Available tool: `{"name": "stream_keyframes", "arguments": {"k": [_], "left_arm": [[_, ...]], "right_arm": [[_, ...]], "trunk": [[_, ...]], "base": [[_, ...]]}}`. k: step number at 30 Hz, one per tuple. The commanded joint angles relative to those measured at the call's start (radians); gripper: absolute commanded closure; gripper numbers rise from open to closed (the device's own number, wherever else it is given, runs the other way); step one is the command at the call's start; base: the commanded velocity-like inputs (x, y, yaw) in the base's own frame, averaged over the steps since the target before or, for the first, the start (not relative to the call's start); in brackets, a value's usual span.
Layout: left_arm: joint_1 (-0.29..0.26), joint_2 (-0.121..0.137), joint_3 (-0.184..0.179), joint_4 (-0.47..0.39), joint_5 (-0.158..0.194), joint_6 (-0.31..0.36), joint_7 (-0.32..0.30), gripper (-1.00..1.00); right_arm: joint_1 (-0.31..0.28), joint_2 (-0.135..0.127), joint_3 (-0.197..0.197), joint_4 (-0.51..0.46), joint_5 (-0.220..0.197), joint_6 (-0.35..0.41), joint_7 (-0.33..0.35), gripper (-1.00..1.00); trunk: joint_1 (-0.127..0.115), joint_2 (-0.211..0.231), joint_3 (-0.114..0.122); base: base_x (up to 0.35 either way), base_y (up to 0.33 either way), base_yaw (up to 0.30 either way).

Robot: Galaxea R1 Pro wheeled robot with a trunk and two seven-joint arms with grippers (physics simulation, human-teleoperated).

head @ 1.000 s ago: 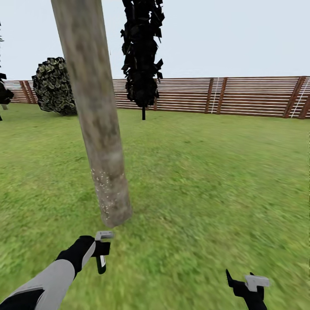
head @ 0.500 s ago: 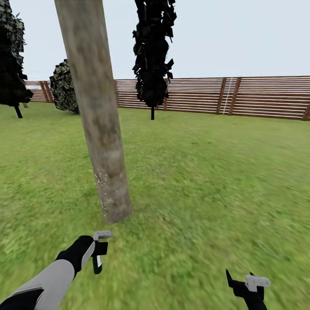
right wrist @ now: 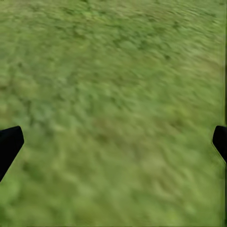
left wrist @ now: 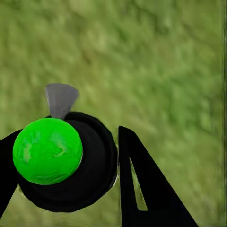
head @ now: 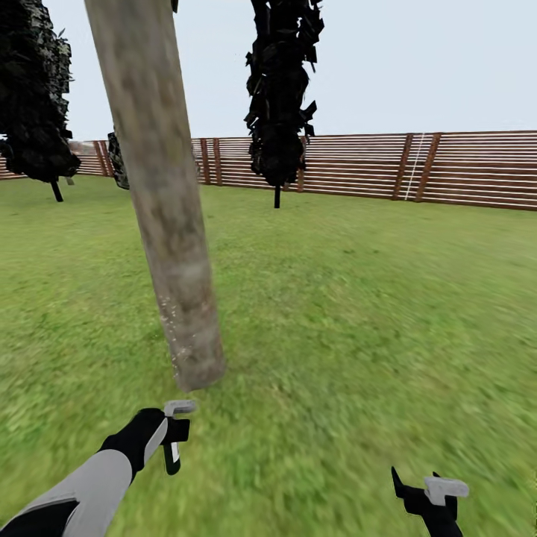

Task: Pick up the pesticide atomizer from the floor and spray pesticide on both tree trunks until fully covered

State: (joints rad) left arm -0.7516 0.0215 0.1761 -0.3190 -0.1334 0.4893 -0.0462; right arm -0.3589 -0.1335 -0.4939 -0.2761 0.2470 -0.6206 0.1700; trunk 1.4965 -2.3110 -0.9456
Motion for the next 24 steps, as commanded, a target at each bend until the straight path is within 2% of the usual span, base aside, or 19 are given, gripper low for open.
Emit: {"name": "stream_keyframes", "arguments": {"k": [1, 11, 24], "left_arm": [[0.000, 0.000, 0.000, 0.000, 0.000, 0.000, 0.000, 1.00], [0.000, 0.000, 0.000, 0.000, 0.000, 0.000, 0.002, 1.00], [0.000, -0.003, -0.001, 0.000, 0.000, -0.011, 0.003, 1.00]], "right_arm": [[0.000, 0.000, 0.000, 0.000, 0.000, 0.000, 0.000, -1.00], [0.000, 0.000, 0.000, 0.000, 0.000, 0.000, 0.000, -1.00], [0.000, 0.000, 0.000, 0.000, 0.000, 0.000, 0.000, -1.00]], "trunk": [[0.000, 0.000, 0.000], [0.000, 0.000, 0.000], [0.000, 0.000, 0.000]], "base": [[0.171, -0.249, 0.001], [0.171, -0.249, 0.028], [0.129, -0.254, 0.261]]}}
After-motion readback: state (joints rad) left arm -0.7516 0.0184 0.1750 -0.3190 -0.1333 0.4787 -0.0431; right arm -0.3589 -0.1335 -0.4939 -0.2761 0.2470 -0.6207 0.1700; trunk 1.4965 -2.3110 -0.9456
